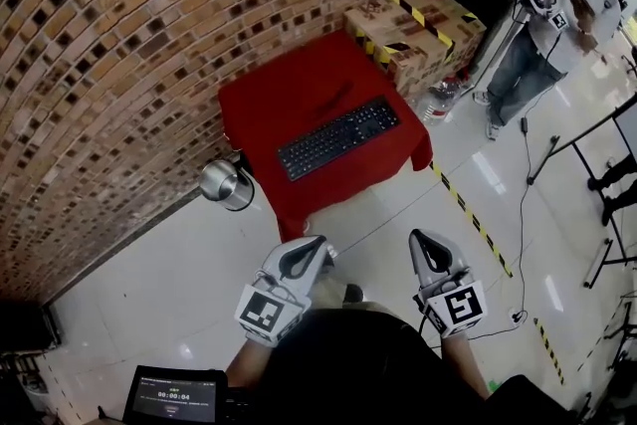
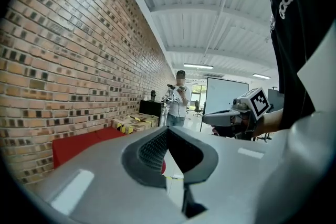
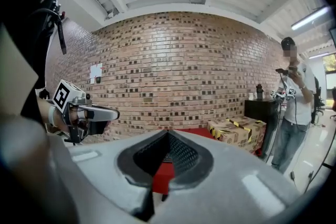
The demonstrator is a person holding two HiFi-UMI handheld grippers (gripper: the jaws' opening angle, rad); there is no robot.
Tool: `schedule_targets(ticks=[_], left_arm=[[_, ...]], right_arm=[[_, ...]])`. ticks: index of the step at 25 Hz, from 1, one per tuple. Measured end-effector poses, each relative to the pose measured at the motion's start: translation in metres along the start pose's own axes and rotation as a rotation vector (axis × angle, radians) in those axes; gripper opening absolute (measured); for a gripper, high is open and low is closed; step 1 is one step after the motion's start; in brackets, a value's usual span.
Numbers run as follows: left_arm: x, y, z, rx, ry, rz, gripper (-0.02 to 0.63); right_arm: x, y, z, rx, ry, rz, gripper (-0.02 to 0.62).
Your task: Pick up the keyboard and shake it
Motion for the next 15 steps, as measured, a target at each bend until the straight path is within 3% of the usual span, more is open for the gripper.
schedule_targets(ticks=[15], left_arm=[[0.016,0.096,0.028,-0.033,-0.033,-0.027,0.015]], right_arm=[[0.09,0.005,0.028,-0.03,0.007,-0.034,-0.008]])
Point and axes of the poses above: the fingertips, and each gripper's own axes: x forward along the fingers, y to its left, z out of its top, the point moved 1 cm from there along -x, backward along the fingers, and after that the axes turned 12 degrees about -z, right-handed, at the moved point
